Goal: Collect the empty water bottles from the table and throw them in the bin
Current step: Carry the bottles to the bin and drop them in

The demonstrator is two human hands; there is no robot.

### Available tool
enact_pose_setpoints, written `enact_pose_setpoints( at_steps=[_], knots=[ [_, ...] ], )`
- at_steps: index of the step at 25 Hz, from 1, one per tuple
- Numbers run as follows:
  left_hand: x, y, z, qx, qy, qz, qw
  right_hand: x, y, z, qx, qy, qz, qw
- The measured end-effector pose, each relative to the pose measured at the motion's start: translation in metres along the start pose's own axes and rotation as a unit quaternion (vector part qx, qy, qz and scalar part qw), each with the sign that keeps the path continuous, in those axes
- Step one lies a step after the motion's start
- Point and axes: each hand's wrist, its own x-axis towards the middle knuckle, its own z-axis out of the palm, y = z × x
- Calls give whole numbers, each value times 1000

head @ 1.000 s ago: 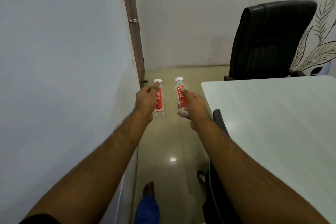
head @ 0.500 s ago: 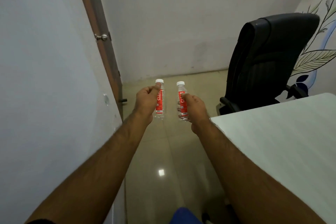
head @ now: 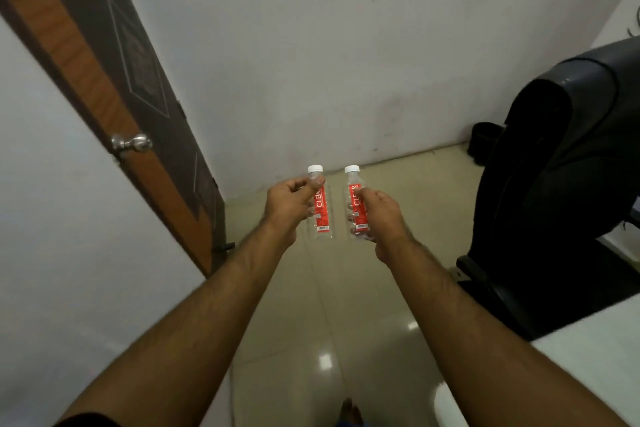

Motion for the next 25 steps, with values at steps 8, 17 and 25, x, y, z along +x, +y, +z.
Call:
enact_pose_setpoints(
  at_steps=[8,17,25],
  knots=[
    [242,31,79,13,-45,-21,999,226,-71,6,-9,37,0,999],
    [556,67,218,40,-179,-42,982,497,-162,-6,38,163,4,986],
    [748,78,433,76,-284,-47,955,710,-229,-130,71,264,10,962]
  ],
)
